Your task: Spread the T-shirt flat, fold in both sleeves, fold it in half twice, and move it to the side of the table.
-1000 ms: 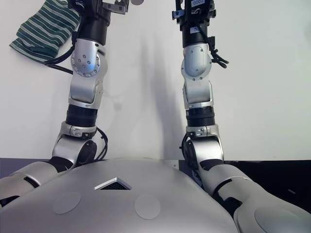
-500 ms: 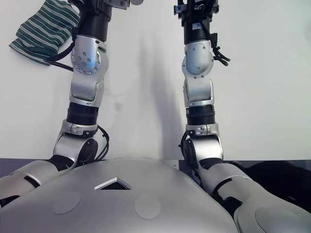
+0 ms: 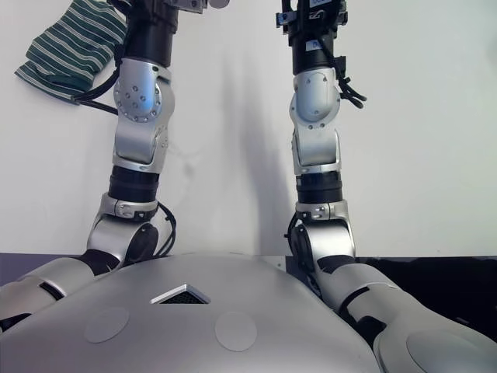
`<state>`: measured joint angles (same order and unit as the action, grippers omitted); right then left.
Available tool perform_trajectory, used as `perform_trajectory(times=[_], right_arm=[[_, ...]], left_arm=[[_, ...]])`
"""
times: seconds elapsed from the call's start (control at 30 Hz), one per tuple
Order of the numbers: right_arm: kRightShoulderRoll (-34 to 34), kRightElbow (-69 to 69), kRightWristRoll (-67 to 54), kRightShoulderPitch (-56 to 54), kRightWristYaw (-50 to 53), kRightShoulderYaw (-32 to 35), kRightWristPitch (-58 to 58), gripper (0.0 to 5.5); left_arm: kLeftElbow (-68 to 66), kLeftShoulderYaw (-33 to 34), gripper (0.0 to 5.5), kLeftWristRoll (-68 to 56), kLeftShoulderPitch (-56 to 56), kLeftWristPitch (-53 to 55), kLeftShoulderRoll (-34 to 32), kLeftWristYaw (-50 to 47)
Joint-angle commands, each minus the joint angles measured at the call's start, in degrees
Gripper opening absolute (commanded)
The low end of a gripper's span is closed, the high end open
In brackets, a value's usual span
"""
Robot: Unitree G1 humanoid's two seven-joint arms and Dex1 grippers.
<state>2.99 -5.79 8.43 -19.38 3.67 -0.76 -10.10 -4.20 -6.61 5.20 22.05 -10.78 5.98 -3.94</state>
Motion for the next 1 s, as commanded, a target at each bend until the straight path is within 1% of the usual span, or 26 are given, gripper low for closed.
perform_trajectory(times=[0.03, 0.1, 0.17, 0.23, 0.33, 0.4, 0.53, 0.6, 0.73, 0.87, 1.0], right_arm=[[-0.57, 0.50, -0.21, 0.26, -0.55, -1.12, 0.11, 2.39], [0.22, 0.19, -0.62, -1.26, -0.08, 0.32, 0.73, 2.39], [0.06, 0.46, -0.70, -0.49, -0.79, -0.32, 0.88, 2.39], [0.53, 0.69, -0.88, -0.38, -1.36, -0.12, 1.13, 2.39], [1.41, 0.99, -1.10, -1.57, -2.28, 0.11, 2.33, 2.39], [1.19, 1.53, -0.76, -0.23, -2.54, -0.40, 3.05, 2.39], [1.74, -0.61, 0.80, -0.30, 0.16, 1.42, 6.64, 2.39], [1.53, -1.51, 0.96, 0.28, 1.40, 2.27, 7.51, 2.39], [0.88, -2.53, -0.61, -0.87, 2.80, 4.02, 8.12, 2.39], [-0.32, -2.83, 0.15, -0.43, 4.46, 3.25, 7.31, 2.39], [1.82, -4.38, 0.17, -2.83, 5.35, 5.19, 8.08, 2.39]], left_arm=[[-0.06, -1.59, 5.39, 0.67, 0.01, -0.72, 0.20, 1.06], [-0.84, -0.18, 5.39, 0.57, 1.12, -0.46, 0.54, -0.62], [-1.01, -0.57, 5.39, 1.32, 1.56, -0.36, 0.72, -0.96], [-1.04, -0.76, 5.39, 2.45, 0.45, 1.25, 0.77, -2.02], [-1.53, 1.35, 5.39, 4.20, 0.02, 4.58, 1.00, -5.95], [-1.48, 1.68, 5.39, 5.04, -0.59, 6.55, 1.00, -7.47], [-4.36, 1.70, 5.39, 4.14, -2.13, 13.99, 0.67, -5.94], [-4.35, 1.04, 5.39, 3.01, -2.26, 14.96, 0.91, -4.34], [-4.86, 3.73, 5.39, 2.20, -2.19, 16.55, -1.13, -4.75], [-4.54, 3.45, 5.39, 4.18, -1.70, 17.94, -2.84, -5.21], [-4.05, 4.72, 5.39, 2.79, -1.46, 18.07, -1.90, -6.23]])
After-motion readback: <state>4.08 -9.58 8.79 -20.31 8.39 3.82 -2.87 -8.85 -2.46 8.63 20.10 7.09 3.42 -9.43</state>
